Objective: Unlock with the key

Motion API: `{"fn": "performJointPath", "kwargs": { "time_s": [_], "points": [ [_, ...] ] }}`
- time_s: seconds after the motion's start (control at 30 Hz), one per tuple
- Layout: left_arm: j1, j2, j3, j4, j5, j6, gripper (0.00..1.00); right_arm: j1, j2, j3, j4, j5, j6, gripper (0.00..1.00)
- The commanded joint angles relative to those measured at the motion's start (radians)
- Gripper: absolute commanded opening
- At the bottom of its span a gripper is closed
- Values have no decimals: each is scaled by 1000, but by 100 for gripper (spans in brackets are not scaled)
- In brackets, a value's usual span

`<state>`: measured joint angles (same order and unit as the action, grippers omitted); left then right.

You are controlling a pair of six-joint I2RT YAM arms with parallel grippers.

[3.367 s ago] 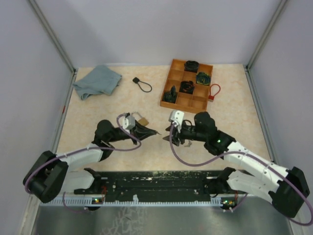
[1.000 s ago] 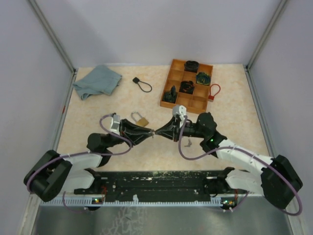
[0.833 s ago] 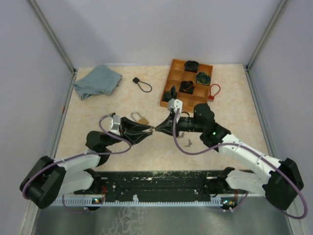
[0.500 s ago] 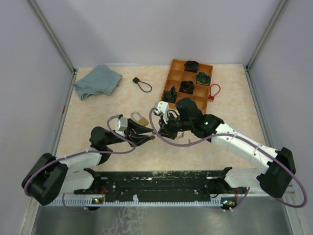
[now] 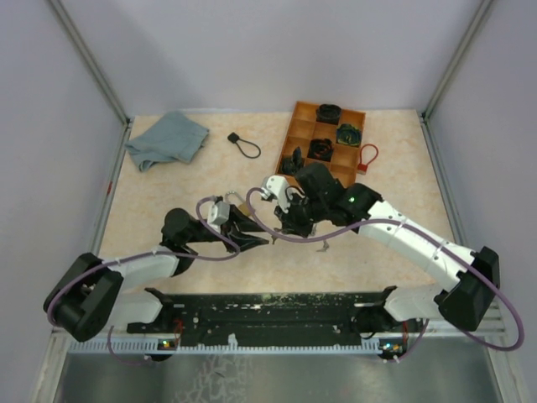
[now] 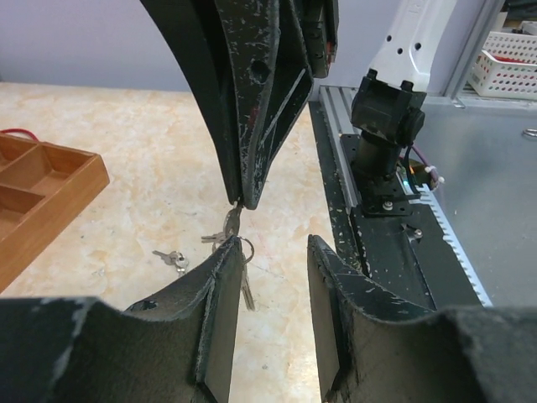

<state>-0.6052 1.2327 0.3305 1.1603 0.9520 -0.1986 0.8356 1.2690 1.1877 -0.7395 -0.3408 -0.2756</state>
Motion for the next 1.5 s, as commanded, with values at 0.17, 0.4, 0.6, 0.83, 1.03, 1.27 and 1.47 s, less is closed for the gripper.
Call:
{"fn": "performJointPath", "kwargs": {
  "time_s": [0.17, 0.4, 0.6, 0.83, 1.03, 1.27, 1.47],
  "points": [
    [-8, 51, 24, 86, 15, -47, 43, 27, 12, 58, -31, -23, -50, 0],
    [-22, 90, 43, 70, 33, -47, 43, 34, 30, 65, -36, -36, -62, 0],
    [-33, 120, 62, 59, 33, -44, 42, 44, 36, 73, -55, -44, -75, 0],
    [-37, 131, 76, 26, 34, -30, 42, 46, 26, 67, -46, -50, -77, 0],
    [-49, 143, 86, -10, 50, -19, 40, 46, 26, 66, -37, -52, -75, 0],
    [-59, 136, 105, -98, 65, 34, 27, 48, 26, 57, -27, -42, -78, 0],
    [-61, 155, 129, -136, 82, 47, 18, 48, 25, 54, -18, -48, -83, 0]
  ]
}}
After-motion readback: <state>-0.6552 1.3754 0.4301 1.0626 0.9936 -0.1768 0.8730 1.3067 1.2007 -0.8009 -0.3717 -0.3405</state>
